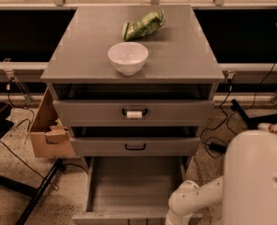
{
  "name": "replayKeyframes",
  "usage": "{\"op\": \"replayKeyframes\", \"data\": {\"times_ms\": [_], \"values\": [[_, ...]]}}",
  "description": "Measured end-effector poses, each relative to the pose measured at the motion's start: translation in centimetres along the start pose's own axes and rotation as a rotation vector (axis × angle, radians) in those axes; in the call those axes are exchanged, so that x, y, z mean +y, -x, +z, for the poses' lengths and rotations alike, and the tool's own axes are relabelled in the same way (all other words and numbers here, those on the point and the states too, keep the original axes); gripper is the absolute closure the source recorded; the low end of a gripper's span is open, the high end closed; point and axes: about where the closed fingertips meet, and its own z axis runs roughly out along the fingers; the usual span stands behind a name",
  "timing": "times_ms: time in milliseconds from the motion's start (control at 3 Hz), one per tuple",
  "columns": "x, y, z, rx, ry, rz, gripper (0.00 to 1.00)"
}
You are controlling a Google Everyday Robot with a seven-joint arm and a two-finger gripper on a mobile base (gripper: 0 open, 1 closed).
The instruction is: Close bottom drawer
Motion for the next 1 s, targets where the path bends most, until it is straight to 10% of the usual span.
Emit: {"op": "replayKeyframes", "data": {"times_ms": [667,1000], "values": [[-6.1,0.4,7.9,-0.056,0.009,0.01,0.95],[-7.6,0.7,8.1,-0.09,-0.018,0.017,1.0]]}}
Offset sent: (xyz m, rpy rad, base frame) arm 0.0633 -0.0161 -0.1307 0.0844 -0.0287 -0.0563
